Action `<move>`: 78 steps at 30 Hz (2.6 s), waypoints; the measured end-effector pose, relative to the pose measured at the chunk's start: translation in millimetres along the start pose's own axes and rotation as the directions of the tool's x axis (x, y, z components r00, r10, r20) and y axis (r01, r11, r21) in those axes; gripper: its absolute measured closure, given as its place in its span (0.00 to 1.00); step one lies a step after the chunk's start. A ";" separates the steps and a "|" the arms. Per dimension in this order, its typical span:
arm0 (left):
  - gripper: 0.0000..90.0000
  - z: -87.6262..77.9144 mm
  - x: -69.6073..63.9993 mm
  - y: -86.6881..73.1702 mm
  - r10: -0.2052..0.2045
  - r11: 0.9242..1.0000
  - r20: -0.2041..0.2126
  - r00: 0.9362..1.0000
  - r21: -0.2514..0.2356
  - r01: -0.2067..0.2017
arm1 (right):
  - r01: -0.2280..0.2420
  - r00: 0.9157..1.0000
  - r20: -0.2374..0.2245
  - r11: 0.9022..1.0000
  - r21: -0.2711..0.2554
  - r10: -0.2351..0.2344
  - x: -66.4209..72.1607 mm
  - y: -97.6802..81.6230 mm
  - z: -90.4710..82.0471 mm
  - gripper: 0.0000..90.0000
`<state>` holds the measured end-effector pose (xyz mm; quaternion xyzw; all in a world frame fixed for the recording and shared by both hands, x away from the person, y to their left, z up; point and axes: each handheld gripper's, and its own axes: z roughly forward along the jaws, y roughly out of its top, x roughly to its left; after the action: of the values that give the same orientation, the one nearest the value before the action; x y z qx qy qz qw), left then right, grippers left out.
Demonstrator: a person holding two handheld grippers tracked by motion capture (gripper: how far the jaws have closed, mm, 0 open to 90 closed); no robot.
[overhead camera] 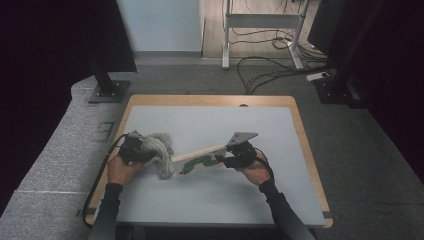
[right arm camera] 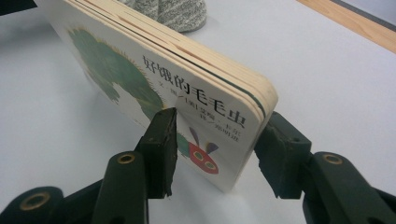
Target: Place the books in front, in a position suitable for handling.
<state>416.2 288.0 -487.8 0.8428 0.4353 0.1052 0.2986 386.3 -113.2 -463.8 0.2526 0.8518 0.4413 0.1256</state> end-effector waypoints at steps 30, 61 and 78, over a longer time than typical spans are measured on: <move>0.30 -71.5 -65.2 7.5 0.194 0.976 0.082 0.978 -0.121 -0.183 | -0.011 1.000 0.005 1.000 0.016 0.011 -1.1 4.4 3.3 0.52; 0.64 -40.8 -104.0 15.8 0.243 0.965 0.245 0.938 -0.155 -0.210 | -0.011 1.000 -0.015 1.000 0.017 0.012 -1.5 1.9 -2.4 0.56; 0.67 -43.6 -119.6 6.0 0.282 0.954 0.229 0.932 -0.166 -0.248 | -0.001 0.999 -0.045 0.999 0.043 0.003 7.8 -3.5 -16.3 0.54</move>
<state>329.5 208.0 -439.5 0.8783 0.2684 0.0666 0.3902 371.6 -121.9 -457.2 0.2461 0.8634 0.4288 0.1003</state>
